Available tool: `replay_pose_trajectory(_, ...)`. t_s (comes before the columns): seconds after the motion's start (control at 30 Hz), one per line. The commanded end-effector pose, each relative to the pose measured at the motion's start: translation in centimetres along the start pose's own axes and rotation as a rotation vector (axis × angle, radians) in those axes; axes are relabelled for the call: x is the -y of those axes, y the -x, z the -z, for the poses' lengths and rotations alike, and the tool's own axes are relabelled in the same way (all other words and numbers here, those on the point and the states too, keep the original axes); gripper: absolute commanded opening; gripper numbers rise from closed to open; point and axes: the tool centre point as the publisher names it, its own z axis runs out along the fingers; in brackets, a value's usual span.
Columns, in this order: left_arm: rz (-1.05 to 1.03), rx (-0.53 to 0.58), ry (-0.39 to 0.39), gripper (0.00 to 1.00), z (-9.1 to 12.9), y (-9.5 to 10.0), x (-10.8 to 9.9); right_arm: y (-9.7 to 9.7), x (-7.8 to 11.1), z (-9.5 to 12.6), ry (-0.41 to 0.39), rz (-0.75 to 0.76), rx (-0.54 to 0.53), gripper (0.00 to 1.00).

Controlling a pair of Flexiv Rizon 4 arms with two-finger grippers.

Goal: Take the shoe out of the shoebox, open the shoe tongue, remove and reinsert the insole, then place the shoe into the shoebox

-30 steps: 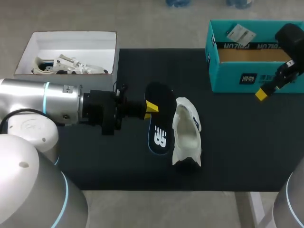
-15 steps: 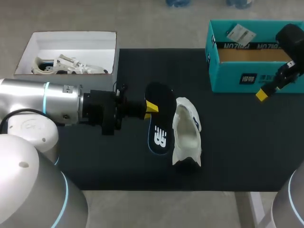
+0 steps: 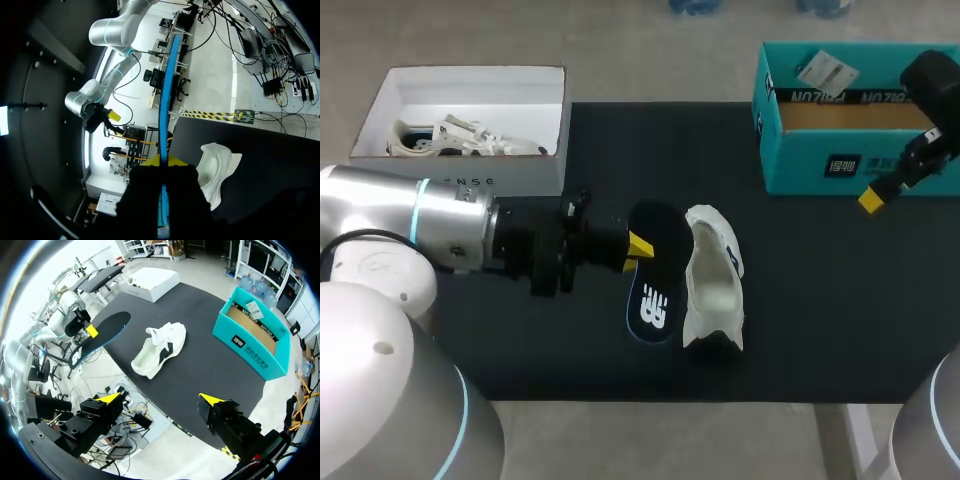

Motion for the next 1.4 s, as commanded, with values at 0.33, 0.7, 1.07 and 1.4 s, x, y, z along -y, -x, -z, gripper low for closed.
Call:
replay_pose_trajectory(0.33, 0.186, -0.148, -0.039, 0.00, -1.3, -2.1, 2.4, 0.1, -0.3, -0.1, -0.005, -0.001, 0.000, 1.00)
replay_pose_trajectory(0.7, 0.302, -0.200, -0.165, 0.00, -3.7, -4.8, 3.2, 0.1, -0.3, -0.1, -0.005, -0.001, 0.000, 1.00)
replay_pose_trajectory(1.07, 0.310, -0.206, -0.258, 0.00, -7.1, -5.3, 1.7, 0.1, -0.3, -0.1, -0.005, -0.001, 0.000, 1.00)
replay_pose_trajectory(1.4, 0.307, -0.232, -0.278, 0.00, -9.3, -5.8, 1.2, 0.1, -0.3, -0.1, -0.005, -0.001, 0.000, 1.00)
